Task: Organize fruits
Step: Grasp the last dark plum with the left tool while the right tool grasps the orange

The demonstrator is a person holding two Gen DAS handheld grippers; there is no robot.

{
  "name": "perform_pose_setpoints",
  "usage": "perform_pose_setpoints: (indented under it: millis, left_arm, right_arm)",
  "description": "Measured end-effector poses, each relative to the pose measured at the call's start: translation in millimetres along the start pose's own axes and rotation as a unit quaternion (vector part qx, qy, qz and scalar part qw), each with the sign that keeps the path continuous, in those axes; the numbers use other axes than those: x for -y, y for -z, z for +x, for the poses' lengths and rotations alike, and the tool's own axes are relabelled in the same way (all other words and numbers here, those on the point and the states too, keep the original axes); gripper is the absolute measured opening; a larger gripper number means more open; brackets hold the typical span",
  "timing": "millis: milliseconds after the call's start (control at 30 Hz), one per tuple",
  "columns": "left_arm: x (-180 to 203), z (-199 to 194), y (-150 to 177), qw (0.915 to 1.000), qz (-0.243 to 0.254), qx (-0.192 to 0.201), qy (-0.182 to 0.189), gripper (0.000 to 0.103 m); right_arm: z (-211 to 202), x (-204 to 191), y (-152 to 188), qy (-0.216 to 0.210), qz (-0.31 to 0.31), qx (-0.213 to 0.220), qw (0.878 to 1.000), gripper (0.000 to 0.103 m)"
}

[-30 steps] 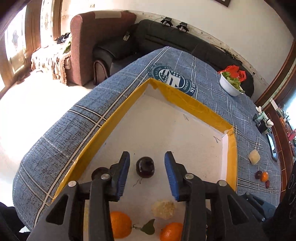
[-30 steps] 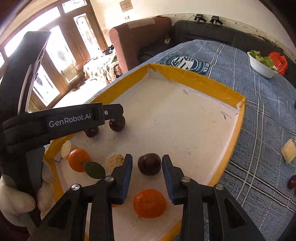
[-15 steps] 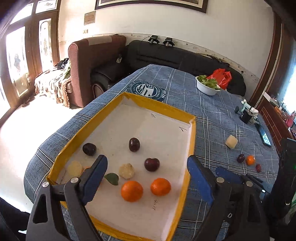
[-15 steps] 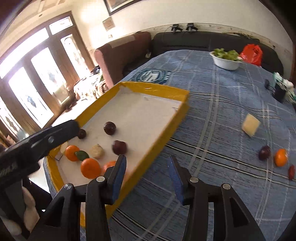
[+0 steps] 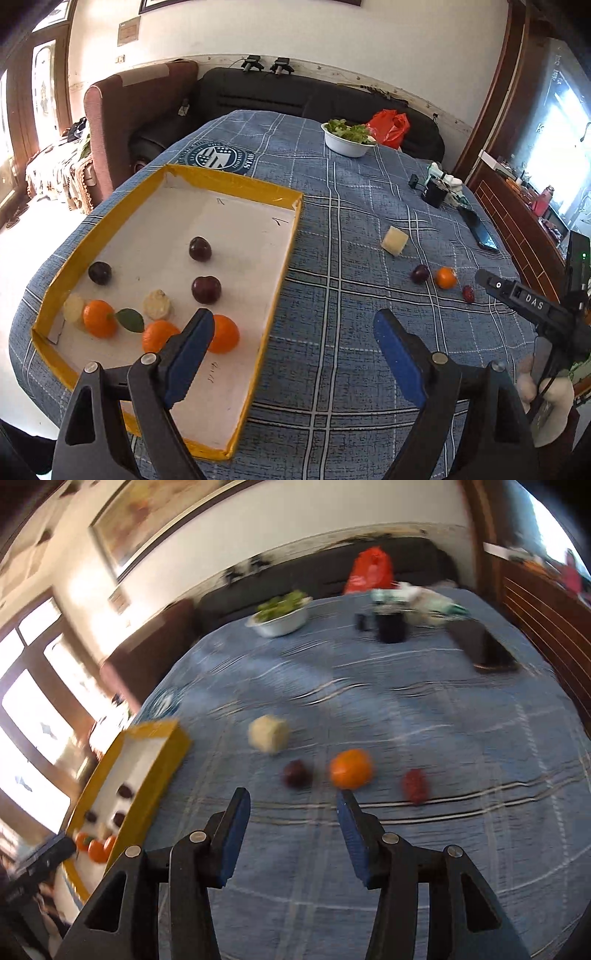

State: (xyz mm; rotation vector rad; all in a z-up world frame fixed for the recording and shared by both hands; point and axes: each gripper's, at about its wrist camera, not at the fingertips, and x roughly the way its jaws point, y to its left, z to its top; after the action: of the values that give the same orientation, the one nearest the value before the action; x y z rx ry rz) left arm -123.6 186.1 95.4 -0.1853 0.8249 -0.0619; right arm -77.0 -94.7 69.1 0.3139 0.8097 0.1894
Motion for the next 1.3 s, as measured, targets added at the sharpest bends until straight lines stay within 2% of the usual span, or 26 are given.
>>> perform_pose_setpoints:
  millis: [133,233,400,633,700,867,1033,1233,1300]
  left_arm:
    - [12.5,7.5,2.0,0.9999,0.012,-0.003,0.011,0.087]
    - [18.9,12.4,2.6,0.9998,0.016,-0.004,0.014,0.087]
    - [27.4,24.3,-1.1,0.9997,0.019,-0.011,0.011,0.087]
    - [48.4,49.4,-13.0,0.9985,0.028,-0.035,0.030,0.087]
    - [52.8,57.6,-19.0,0.9983,0.024,-0.040,0.036,0.087]
    - [82.4,85.4,-24.2,0.9965,0.047,-0.047,0.050,0.087]
    - [110.9,118.1,-24.6,0.9929,0.073,-0.064,0.069,0.087]
    - [146.9,148.9,-28.5,0.9881,0.134,-0.043,0.060,0.086]
    - [158.4,159.6,-27.5,0.9850,0.159,-0.039,0.054,0.083]
  right_arm:
    - [0.8,39.1,-9.8,0.024,0.034,0.003,0.999,0.054]
    - [11.0,50.1,-12.6,0.031,0.040,-0.003,0.999,0.054]
    - [37.5,43.8,-16.4,0.028,0.016,-0.015,0.999,0.054]
    - [78.7,22.2,-21.3,0.063,-0.048,-0.046,0.996,0.053]
    - [86.5,20.6,-20.0,0.060,-0.054,-0.054,0.995,0.038]
    - [82.6,25.6,-16.4,0.037,-0.044,-0.049,0.997,0.038]
    - [64.6,36.5,-22.2,0.015,-0.016,-0.022,1.000,0.038]
    - [60.0,49.8,-27.3,0.005,0.020,-0.016,1.000,0.038]
    - [59.5,50.4,-28.5,0.005,0.020,-0.015,1.000,0.038]
